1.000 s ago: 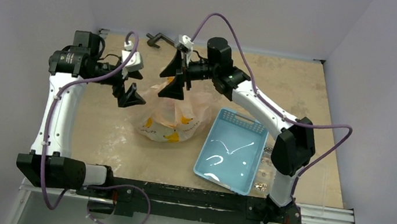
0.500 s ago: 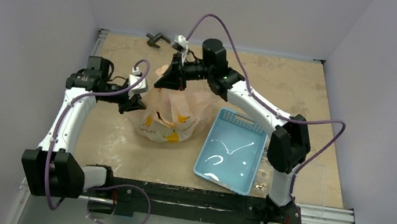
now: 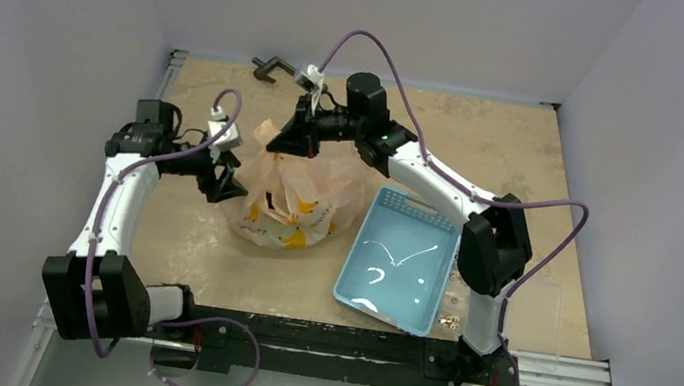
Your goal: Place the fake fruits into the plastic bag and tie a complex knot
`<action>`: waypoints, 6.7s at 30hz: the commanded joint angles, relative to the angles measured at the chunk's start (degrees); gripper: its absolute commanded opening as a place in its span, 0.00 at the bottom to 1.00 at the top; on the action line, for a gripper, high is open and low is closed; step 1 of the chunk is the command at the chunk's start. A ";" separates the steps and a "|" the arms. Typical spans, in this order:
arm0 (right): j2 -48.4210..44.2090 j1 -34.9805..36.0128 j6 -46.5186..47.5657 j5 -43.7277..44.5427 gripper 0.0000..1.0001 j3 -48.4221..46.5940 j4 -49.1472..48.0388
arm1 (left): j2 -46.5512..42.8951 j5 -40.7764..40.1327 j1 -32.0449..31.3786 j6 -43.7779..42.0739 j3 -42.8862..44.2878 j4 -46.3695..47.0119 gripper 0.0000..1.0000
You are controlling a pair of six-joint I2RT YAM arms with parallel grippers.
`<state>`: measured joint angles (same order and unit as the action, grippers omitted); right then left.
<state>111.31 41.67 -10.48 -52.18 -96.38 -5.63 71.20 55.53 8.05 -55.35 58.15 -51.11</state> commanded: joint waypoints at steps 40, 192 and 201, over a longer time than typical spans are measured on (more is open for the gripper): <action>1.13 -13.22 18.22 -7.96 0.99 -9.90 31.49 | 4.73 11.49 -5.83 -2.72 15.79 -8.41 0.00; 0.96 -5.99 32.69 -8.46 0.01 -2.62 29.35 | 7.95 12.61 -4.62 26.98 37.70 -10.26 0.00; 1.95 -7.00 15.20 -9.01 0.00 -3.15 18.76 | -5.86 -3.41 -19.94 34.27 10.11 2.66 0.00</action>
<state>112.86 36.05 14.09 -62.35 -100.01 18.83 70.17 60.42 -7.11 -30.50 80.55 -61.78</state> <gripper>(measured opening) 0.008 0.007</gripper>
